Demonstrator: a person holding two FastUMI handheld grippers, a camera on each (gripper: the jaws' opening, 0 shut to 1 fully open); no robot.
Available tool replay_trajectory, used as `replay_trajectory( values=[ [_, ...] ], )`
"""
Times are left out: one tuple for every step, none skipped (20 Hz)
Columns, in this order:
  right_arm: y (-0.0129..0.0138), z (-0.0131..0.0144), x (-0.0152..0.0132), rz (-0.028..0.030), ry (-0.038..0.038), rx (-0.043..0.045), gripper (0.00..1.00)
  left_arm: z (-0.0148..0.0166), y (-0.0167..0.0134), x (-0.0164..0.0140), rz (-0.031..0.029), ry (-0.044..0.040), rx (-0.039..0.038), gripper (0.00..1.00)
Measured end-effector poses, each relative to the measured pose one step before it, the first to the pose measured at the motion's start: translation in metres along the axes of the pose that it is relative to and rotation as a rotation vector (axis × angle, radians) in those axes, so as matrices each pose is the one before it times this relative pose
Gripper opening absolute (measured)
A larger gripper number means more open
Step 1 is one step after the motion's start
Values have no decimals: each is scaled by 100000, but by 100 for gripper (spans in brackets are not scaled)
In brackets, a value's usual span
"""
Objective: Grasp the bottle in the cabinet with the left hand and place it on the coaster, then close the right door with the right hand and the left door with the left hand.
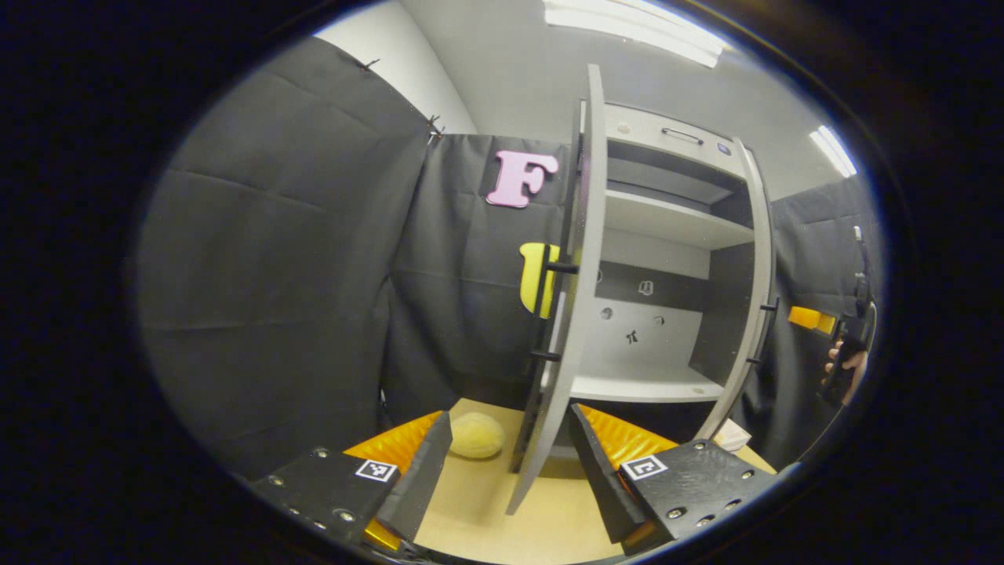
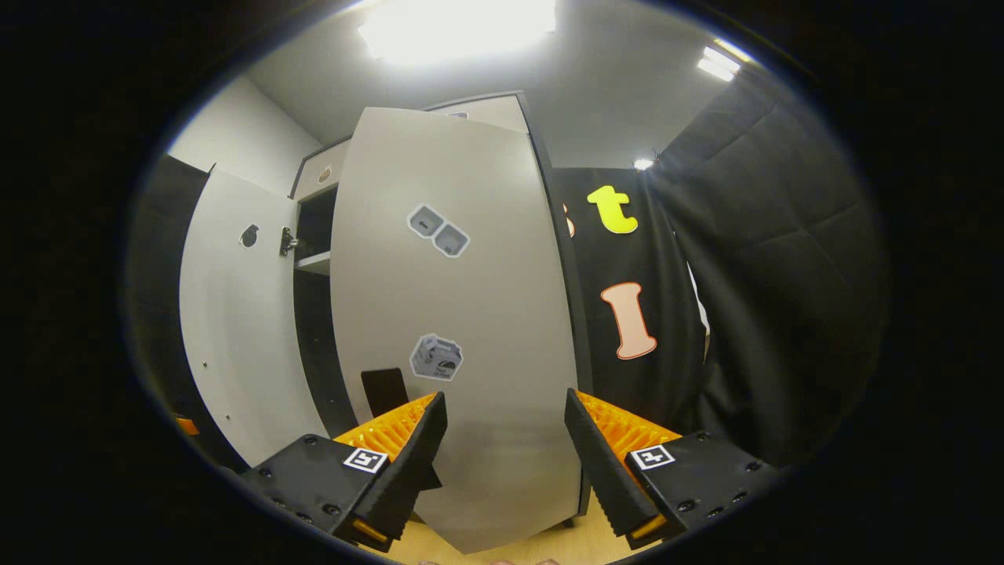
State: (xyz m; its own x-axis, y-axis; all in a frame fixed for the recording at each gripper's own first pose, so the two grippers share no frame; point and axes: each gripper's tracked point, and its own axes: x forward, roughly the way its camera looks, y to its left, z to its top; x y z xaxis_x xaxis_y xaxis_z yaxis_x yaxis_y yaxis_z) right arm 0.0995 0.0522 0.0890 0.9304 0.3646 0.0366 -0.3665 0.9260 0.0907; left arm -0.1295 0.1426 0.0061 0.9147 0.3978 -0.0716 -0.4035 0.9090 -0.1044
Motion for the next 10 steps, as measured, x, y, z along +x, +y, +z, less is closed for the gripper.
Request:
replay_trajectory(
  values=[
    [199, -491, 125, -227, 1338, -385, 96, 338, 492, 257, 597, -779, -904, 90],
    [72, -373, 123, -146, 1159, 56, 96, 208, 492, 76, 641, -783, -537, 88],
    [84, -380, 122, -262, 1289, 114, 96, 148, 611, 273, 893, -628, -204, 88],
    [18, -353, 13, -313, 1019, 3, 96, 89, 565, 163, 735, -357, 56, 88],
    [-33, -298, -81, -414, 921, -147, 96, 79, 705, 282, 906, 388, 274, 88],
    [79, -242, 55, -338, 916, -229, 96, -120, 757, 420, 1027, 1000, 438, 88],
    [110, -301, 42, -393, 909, -228, 96, 82, 837, 419, 791, 784, 363, 88],
    [70, -744, -265, -304, 1017, -156, 96, 238, 994, 283, 1735, -284, -558, 88],
    [95, -506, -20, -218, 1381, 39, 96, 297, 674, 394, 412, -743, -1508, 88],
    [58, -580, -31, -124, 1788, 177, 96, 211, 117, 431, -1247, -543, -1854, 91]
  ],
)
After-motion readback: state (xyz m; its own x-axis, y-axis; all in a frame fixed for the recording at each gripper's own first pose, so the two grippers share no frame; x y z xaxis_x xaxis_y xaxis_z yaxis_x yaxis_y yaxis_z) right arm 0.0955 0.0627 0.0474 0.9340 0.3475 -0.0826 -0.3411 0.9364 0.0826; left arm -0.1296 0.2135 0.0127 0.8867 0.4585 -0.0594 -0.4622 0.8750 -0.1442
